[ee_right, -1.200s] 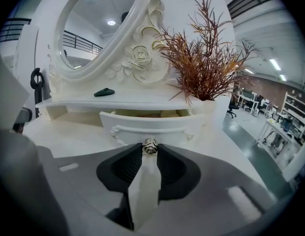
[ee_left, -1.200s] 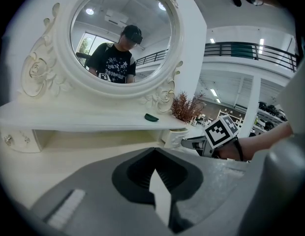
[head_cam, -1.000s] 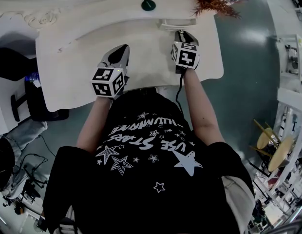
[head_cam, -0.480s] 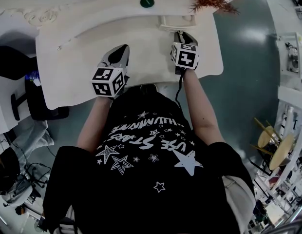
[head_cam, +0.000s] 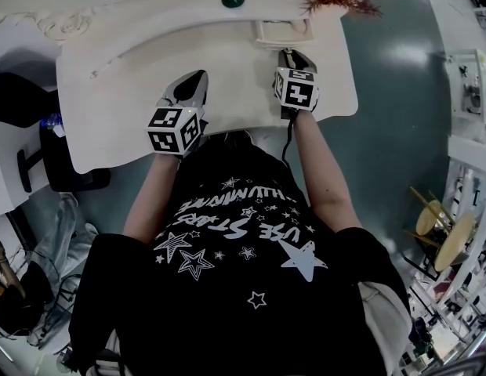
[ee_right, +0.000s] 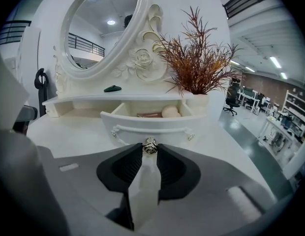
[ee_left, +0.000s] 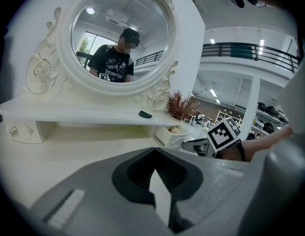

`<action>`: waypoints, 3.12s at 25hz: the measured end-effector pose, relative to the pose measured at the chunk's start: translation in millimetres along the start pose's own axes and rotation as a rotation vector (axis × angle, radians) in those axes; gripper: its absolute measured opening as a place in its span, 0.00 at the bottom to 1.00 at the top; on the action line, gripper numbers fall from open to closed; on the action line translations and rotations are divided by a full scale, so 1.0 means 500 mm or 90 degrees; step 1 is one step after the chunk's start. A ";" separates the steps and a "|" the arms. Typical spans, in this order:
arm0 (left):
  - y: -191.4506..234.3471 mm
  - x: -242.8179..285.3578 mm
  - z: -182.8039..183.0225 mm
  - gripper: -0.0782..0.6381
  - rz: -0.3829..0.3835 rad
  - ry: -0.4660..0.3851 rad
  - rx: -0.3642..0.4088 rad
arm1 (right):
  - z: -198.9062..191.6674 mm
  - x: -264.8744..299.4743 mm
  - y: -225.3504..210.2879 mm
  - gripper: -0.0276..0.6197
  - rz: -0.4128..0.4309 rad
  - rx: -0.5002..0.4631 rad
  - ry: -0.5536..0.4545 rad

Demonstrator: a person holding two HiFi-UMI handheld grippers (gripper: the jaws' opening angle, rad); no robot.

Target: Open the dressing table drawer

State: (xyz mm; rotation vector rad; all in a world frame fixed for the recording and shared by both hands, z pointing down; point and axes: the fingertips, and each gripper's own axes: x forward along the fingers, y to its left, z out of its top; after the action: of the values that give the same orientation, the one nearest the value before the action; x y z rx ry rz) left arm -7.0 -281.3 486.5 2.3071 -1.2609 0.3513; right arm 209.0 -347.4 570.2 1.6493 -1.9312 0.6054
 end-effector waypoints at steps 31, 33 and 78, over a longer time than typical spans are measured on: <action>-0.067 -0.082 -0.050 0.11 0.059 -0.037 -0.003 | -0.030 -0.082 -0.008 0.34 0.030 0.014 -0.017; -0.062 -0.096 -0.049 0.11 0.047 -0.036 0.004 | -0.035 -0.100 -0.005 0.34 0.018 0.027 -0.019; 0.064 -0.673 -0.270 0.11 -0.088 -0.039 0.043 | -0.302 -0.602 0.523 0.08 -0.028 0.141 -0.034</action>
State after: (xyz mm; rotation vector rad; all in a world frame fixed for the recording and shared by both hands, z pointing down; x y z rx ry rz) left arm -215.1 16.2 462.4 2.4645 -1.1252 0.2813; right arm 2.1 16.8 490.4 1.8545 -1.9171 0.7898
